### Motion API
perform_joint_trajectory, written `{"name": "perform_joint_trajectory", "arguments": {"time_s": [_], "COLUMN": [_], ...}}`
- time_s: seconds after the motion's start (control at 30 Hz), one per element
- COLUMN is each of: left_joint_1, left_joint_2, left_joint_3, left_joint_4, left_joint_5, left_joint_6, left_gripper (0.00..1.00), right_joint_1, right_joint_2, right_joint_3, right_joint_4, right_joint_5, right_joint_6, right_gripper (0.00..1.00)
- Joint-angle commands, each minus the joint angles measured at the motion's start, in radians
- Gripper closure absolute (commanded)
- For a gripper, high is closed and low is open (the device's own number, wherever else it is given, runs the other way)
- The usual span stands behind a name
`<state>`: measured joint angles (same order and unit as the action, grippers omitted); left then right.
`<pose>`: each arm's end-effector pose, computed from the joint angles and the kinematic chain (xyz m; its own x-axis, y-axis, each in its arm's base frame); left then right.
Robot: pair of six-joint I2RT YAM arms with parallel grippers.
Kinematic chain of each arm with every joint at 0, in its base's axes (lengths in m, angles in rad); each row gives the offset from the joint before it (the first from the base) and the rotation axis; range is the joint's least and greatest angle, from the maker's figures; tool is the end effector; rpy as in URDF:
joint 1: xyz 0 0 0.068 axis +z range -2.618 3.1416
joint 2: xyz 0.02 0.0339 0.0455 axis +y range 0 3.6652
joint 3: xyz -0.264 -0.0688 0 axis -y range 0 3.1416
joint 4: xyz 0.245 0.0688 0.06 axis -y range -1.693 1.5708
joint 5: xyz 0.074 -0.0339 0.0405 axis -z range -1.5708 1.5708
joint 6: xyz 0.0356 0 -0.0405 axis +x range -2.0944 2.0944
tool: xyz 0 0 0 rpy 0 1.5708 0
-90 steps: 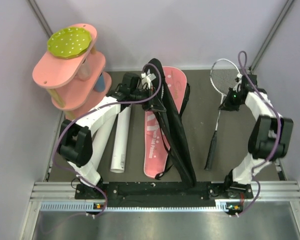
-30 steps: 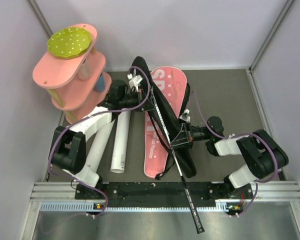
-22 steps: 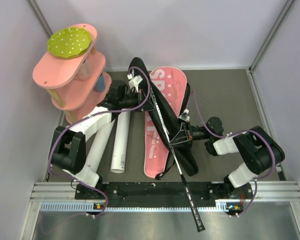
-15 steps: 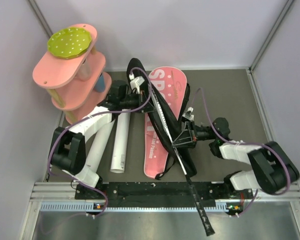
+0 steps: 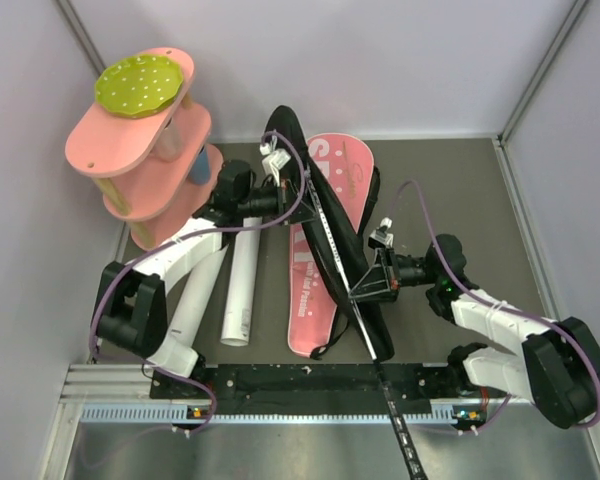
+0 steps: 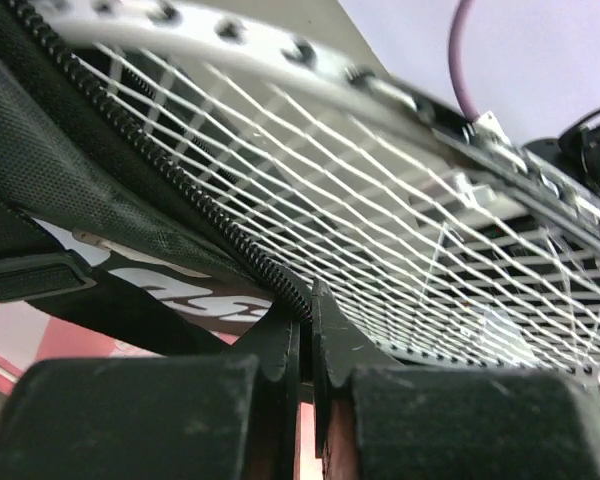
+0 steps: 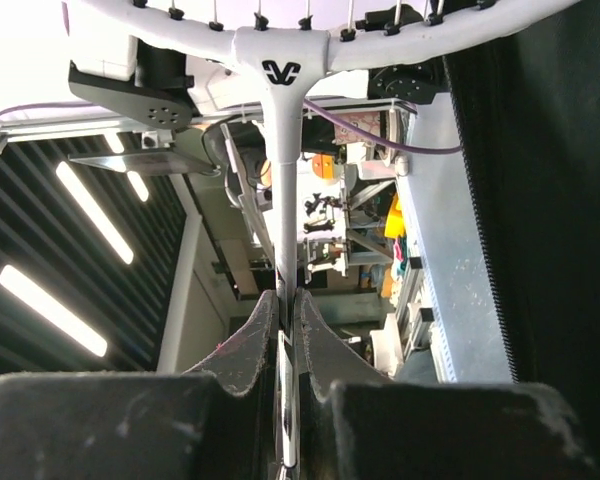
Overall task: Pack up the badminton gear
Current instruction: Place the racket in the racket bag.
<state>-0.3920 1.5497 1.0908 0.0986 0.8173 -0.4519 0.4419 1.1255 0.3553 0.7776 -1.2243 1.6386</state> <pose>0.3160 -0.1587 0.2880 -0.6827 -0.0411 -0.7296 0.6603 0.3931 -0.6399 0.1755 0.1201 0.2249 -0.9936 -0.0952 0.0608 0.0608 0.0033 0.9981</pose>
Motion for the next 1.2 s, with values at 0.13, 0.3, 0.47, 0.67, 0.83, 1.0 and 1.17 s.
{"name": "perform_joint_trajectory", "arguments": {"time_s": [0.13, 0.3, 0.47, 0.67, 0.83, 1.0, 1.17], "left_joint_1": [-0.008, -0.01, -0.007, -0.007, -0.007, -0.007, -0.007], "left_joint_2": [-0.086, -0.097, -0.148, -0.186, -0.186, -0.211, -0.215], "left_joint_3": [-0.17, -0.241, -0.285, -0.282, -0.295, -0.321, -0.31], "left_joint_4": [0.259, 0.244, 0.211, 0.092, 0.061, 0.023, -0.042], "left_joint_5": [0.043, 0.003, -0.043, -0.096, -0.122, -0.145, -0.168], "left_joint_6": [-0.067, -0.061, -0.059, -0.028, -0.053, -0.048, -0.013], "left_gripper": [1.0, 1.0, 1.0, 1.0, 1.0, 1.0, 1.0], "right_joint_1": [0.035, 0.061, 0.107, 0.142, 0.143, 0.135, 0.129], "right_joint_2": [0.016, 0.071, 0.129, 0.22, 0.194, 0.178, 0.203], "right_joint_3": [0.002, -0.033, -0.058, -0.104, -0.099, -0.021, 0.039], "right_joint_4": [0.19, 0.288, 0.365, 0.629, 0.397, 0.128, 0.033], "right_joint_5": [0.025, 0.051, 0.081, 0.106, 0.108, 0.152, 0.154], "right_joint_6": [0.116, 0.139, 0.159, 0.309, 0.149, -0.074, -0.144], "right_gripper": [1.0, 1.0, 1.0, 1.0, 1.0, 1.0, 1.0]}}
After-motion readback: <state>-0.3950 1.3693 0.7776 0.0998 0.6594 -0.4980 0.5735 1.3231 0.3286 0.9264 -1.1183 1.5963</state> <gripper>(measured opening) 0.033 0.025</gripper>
